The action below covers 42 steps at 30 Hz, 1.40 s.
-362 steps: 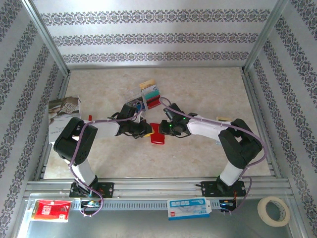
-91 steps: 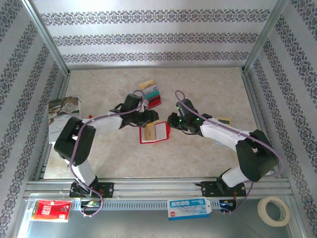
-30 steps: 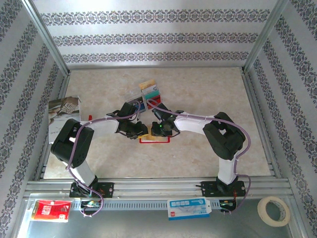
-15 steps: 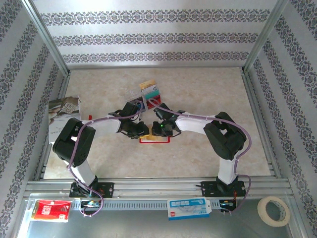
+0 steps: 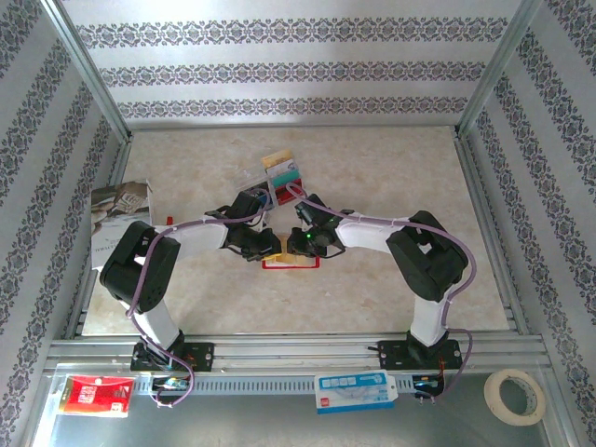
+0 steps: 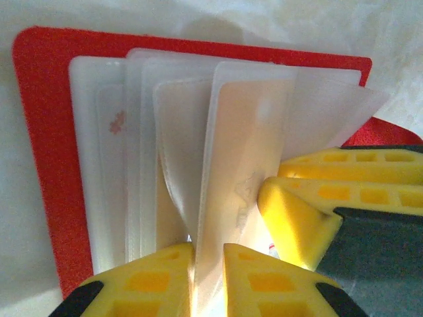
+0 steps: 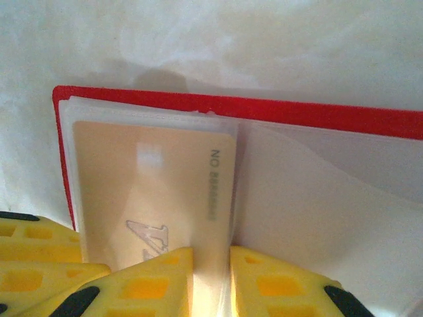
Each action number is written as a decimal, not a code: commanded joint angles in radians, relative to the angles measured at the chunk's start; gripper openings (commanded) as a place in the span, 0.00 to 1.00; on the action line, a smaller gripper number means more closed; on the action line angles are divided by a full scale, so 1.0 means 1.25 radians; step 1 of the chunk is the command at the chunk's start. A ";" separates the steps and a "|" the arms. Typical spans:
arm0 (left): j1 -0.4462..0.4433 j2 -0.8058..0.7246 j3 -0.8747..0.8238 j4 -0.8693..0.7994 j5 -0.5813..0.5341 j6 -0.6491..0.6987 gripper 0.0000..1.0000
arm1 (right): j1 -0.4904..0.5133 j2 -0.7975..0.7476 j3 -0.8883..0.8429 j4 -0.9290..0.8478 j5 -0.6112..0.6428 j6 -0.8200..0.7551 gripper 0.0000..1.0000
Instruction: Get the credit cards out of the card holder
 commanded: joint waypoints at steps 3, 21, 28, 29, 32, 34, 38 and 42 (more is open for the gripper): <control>-0.018 -0.024 0.019 0.019 0.039 0.002 0.16 | -0.030 -0.042 -0.035 0.014 0.011 0.022 0.23; -0.019 -0.051 0.034 0.008 0.040 0.014 0.23 | -0.077 -0.163 -0.128 0.120 0.014 0.060 0.25; -0.019 -0.048 0.050 -0.059 -0.013 0.055 0.27 | -0.081 -0.168 -0.139 0.129 0.018 0.063 0.25; -0.020 -0.043 0.049 -0.058 -0.010 0.054 0.28 | -0.080 -0.167 -0.140 0.130 0.018 0.062 0.25; -0.025 -0.033 0.055 -0.050 0.000 0.056 0.33 | -0.082 -0.167 -0.140 0.130 0.019 0.062 0.25; -0.028 -0.024 0.059 -0.045 0.013 0.057 0.36 | -0.082 -0.167 -0.142 0.131 0.020 0.064 0.25; -0.031 -0.009 0.068 -0.043 0.022 0.061 0.37 | -0.082 -0.169 -0.145 0.130 0.021 0.064 0.24; -0.032 -0.008 0.074 -0.042 0.025 0.059 0.36 | -0.083 -0.171 -0.149 0.131 0.022 0.063 0.24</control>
